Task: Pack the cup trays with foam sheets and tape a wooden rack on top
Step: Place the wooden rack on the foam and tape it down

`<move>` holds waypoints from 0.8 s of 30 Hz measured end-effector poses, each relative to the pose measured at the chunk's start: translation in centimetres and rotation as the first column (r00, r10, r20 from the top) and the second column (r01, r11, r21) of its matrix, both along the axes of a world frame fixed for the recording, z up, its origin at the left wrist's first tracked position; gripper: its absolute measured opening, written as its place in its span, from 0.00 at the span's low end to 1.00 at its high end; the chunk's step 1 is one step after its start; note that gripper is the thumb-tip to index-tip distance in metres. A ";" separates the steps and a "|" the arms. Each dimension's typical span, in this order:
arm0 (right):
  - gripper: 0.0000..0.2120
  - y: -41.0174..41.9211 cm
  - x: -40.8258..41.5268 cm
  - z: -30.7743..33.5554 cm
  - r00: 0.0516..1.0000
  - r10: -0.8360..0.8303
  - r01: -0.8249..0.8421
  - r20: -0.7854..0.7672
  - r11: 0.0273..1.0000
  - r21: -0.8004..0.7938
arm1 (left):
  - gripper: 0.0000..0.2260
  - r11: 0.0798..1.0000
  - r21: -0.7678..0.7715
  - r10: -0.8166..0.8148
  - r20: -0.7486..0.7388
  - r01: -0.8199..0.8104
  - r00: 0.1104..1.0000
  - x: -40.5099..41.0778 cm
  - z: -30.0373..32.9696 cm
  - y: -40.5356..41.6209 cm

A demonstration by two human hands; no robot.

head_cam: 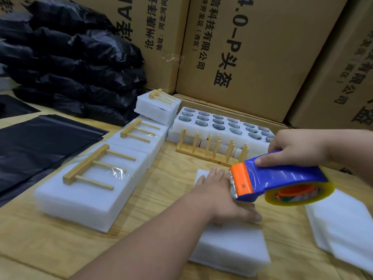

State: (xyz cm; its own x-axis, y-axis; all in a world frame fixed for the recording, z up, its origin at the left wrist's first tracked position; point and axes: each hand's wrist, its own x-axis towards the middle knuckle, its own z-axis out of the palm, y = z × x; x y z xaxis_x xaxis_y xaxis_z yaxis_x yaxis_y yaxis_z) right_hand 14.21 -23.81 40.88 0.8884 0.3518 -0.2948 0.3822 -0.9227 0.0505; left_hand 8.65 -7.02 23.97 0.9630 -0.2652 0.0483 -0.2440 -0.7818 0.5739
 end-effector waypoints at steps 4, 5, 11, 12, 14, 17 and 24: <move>0.35 -1.4 0.5 -1.8 1.000 0.001 -0.001 -0.009 0.999 0.033 | 0.56 0.988 0.154 0.011 -0.043 -0.005 0.999 0.2 -0.6 -0.3; 0.35 -1.8 0.6 -2.2 1.000 -0.002 0.003 -0.018 0.998 0.065 | 0.56 0.984 0.176 0.008 -0.036 -0.001 0.999 0.1 -0.6 -0.3; 0.34 -5.1 1.5 -4.8 0.996 0.006 0.016 -0.085 0.967 0.255 | 0.58 0.950 0.311 0.008 -0.068 0.014 0.998 0.0 0.0 -0.4; 0.34 -5.8 1.6 -5.2 0.996 0.011 0.015 -0.089 0.956 0.292 | 0.59 0.940 0.339 0.005 -0.081 0.023 0.997 0.1 0.2 -0.5; 0.34 -7.4 1.6 -5.5 0.995 0.003 0.032 -0.098 0.934 0.356 | 0.59 0.928 0.372 0.001 -0.100 0.036 0.995 0.1 0.4 -0.5; 0.40 -10.6 1.4 -5.0 0.991 -0.073 0.112 -0.113 0.916 0.385 | 0.59 0.926 0.376 -0.001 -0.103 0.040 0.995 0.0 0.2 -0.5; 0.43 -14.4 1.5 -5.5 0.975 -0.161 0.206 -0.156 0.918 0.338 | 0.56 0.928 0.371 0.017 -0.155 0.043 0.988 -0.1 0.5 -0.6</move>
